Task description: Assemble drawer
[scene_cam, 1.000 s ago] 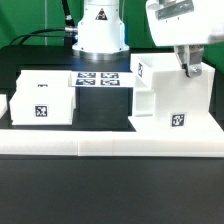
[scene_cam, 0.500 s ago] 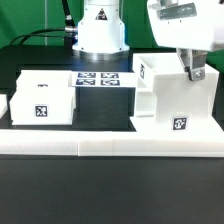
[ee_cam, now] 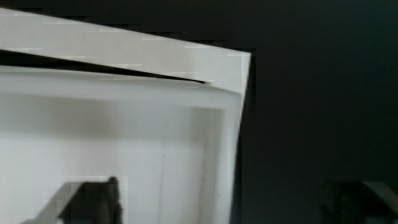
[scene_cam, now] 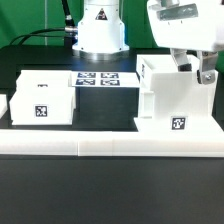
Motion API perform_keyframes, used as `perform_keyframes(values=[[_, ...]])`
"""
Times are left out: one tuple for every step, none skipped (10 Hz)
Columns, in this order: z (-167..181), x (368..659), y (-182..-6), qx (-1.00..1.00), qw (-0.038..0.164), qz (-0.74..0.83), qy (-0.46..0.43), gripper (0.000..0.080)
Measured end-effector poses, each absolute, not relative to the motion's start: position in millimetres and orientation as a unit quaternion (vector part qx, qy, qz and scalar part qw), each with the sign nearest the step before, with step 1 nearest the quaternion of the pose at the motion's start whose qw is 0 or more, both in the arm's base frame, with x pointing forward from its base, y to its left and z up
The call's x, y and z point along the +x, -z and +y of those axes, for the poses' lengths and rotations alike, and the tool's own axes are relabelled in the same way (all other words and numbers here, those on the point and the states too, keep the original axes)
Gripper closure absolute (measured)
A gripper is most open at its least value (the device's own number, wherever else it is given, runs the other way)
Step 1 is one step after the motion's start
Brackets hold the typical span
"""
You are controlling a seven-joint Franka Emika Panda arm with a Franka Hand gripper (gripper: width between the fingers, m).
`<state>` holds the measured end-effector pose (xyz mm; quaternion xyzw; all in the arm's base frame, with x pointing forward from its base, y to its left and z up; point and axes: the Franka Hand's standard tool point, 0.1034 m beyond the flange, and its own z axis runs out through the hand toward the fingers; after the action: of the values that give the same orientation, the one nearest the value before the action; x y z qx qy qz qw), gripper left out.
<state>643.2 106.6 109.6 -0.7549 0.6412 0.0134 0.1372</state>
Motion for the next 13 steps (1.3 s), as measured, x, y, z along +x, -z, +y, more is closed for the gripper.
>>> perform_keyframes(values=[[106.8,643.1,-109.6,-0.755,0.137,0.641,-0.013,0.0165],[107.0,643.1,-109.6,-0.756,0.137,0.640,-0.013,0.0154],[107.1,643.1,-109.5,-0.756,0.137,0.640,-0.013,0.0154],[107.2,643.0,-109.5,-0.756,0.137,0.640,-0.013,0.0150],[107.1,643.1,-111.1,-0.767,0.138,0.626,-0.011,0.0150],[105.3,638.4,-123.1,-0.804,0.140,0.578,-0.007,0.0150],[102.5,628.9,-138.8,-0.832,0.139,0.537,-0.015,0.0150],[98.9,626.1,-147.7,-0.850,0.142,0.507,-0.013,0.0150],[95.2,626.4,-152.5,-0.858,0.146,0.493,-0.009,0.0150],[96.9,625.7,-148.8,-0.859,0.145,0.492,-0.010,0.0150],[97.8,625.2,-147.2,-0.859,0.144,0.491,-0.012,0.0150],[95.3,620.5,-145.5,-0.889,0.132,0.438,-0.013,0.0150],[89.9,612.0,-143.4,-0.933,0.107,0.342,-0.022,0.0150]])
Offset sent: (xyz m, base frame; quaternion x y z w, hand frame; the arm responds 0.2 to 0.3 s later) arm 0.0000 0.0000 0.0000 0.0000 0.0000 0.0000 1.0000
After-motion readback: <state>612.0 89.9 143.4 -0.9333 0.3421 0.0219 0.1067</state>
